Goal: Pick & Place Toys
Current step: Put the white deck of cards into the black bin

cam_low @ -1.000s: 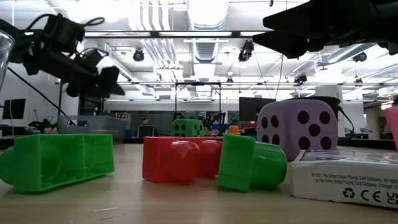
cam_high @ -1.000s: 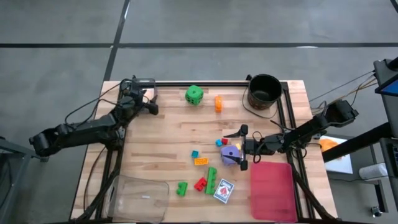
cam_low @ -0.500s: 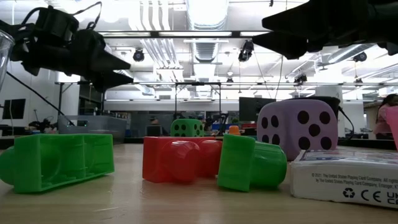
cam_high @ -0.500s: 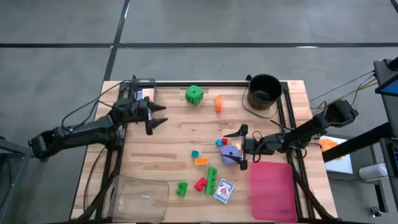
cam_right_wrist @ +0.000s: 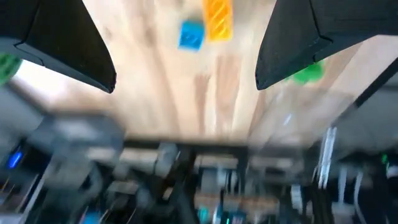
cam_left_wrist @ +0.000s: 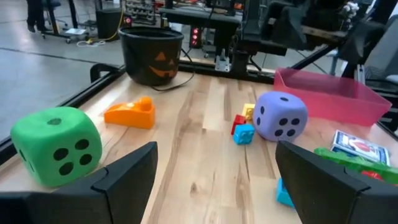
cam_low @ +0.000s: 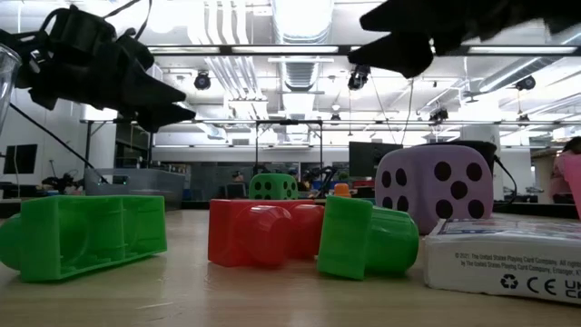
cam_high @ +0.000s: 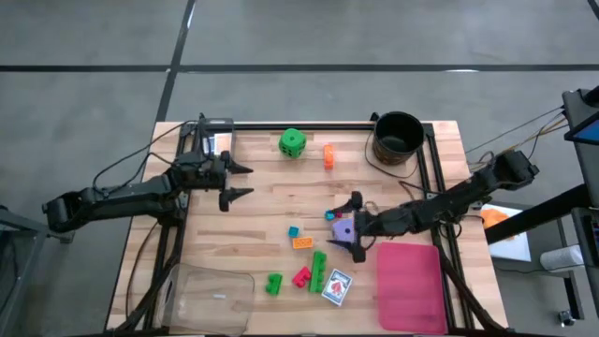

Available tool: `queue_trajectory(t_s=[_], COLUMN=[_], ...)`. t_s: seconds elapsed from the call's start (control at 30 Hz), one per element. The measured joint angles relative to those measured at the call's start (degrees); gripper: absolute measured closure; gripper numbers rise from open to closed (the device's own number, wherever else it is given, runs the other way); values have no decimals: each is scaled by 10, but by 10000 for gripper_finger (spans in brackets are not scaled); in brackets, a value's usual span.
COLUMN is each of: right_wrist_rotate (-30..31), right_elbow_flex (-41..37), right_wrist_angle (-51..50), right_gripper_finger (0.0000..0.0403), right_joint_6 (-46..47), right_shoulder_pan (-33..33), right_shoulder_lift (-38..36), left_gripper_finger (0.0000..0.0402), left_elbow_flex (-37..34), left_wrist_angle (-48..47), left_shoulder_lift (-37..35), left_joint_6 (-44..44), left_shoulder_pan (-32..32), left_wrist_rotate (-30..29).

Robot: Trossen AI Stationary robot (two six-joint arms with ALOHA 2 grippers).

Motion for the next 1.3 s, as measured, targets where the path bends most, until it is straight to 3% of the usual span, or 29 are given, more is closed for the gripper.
queue_trajectory(t_s=[0.1, 0.2, 0.47, 0.57, 0.83, 1.1, 1.3], right_wrist_rotate=[0, 0, -60, -67, -138, -102, -91], right_elbow_flex=[80, 147, 264, 315, 505, 694, 754], right_wrist_angle=[-180, -288, -365, -424, -702, -1029, -1079], right_gripper_finger=[18, 18, 18, 18, 18, 18, 18], right_joint_6=[76, 132, 242, 244, 255, 204, 188], right_shoulder_pan=[16, 42, 93, 110, 138, 155, 152], right_shoulder_lift=[4, 21, 127, 182, 325, 460, 510], left_gripper_finger=[74, 74, 74, 74, 74, 74, 74], left_elbow_flex=[0, 0, 0, 0, 0, 0, 0], left_wrist_angle=[-12, -21, -27, -28, -32, -42, -42], left_shoulder_lift=[0, 0, 0, 0, 0, 0, 0], left_joint_6=[8, 12, 12, 12, 12, 12, 12], left_shoulder_pan=[0, 0, 0, 0, 0, 0, 0], left_wrist_rotate=[0, 0, -2, -2, -2, -2, -2])
